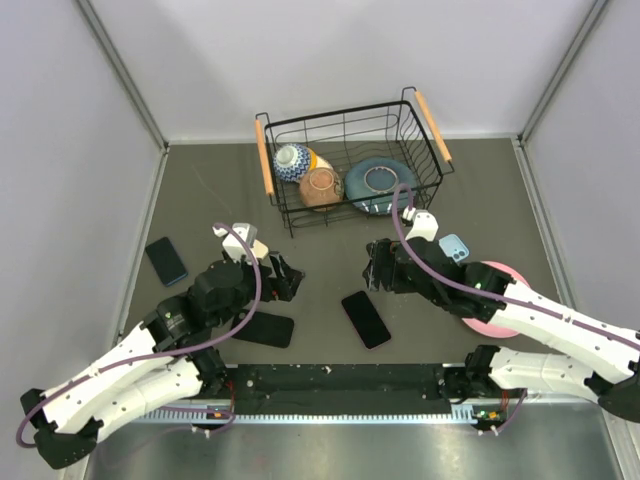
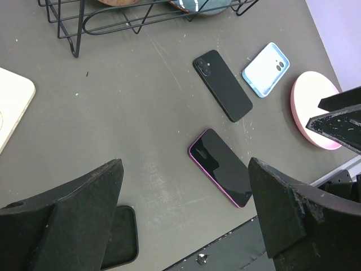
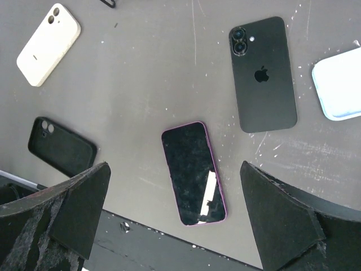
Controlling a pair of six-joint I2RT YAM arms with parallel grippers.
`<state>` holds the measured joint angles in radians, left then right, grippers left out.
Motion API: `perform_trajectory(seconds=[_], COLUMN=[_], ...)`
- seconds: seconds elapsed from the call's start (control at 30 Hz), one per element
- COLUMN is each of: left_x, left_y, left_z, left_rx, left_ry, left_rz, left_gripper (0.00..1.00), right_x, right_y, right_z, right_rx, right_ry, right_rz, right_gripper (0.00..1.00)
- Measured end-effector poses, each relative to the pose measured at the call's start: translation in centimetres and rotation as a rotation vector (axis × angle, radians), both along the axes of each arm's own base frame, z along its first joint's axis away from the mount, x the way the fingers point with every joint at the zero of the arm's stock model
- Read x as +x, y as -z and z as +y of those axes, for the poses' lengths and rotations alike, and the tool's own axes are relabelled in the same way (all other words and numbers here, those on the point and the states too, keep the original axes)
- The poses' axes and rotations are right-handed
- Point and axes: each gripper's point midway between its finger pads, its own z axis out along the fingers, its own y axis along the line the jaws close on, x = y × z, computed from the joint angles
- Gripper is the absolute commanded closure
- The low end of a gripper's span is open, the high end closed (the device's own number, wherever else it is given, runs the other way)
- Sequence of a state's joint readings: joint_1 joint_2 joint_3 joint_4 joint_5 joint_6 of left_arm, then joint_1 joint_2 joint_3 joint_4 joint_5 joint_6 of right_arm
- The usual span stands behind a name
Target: Put the phone into the phone case
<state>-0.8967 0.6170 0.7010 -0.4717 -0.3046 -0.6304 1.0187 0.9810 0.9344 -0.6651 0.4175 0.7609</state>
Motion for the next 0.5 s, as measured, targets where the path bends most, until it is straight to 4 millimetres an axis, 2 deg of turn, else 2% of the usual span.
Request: perform_trajectory(seconds=[0.37, 0.5], left_x=[0.3, 0.5], left_y=[0.6, 1.1], left_z=[0.6, 0.9], left_rx=[0.031, 0.058], left_ry=[-0.03, -0.05], left_rz=[0.005, 0.013], left_gripper=[0.01, 0.01], right_x=[0.4, 0.9], right_y=[0.7, 1.8], right_z=[-0.6, -2.0], right_rx=[-0.016, -0.066], right_ry=[0.033, 0.07], right_rz=[-0.013, -0.027], right_gripper=[0.01, 0.01])
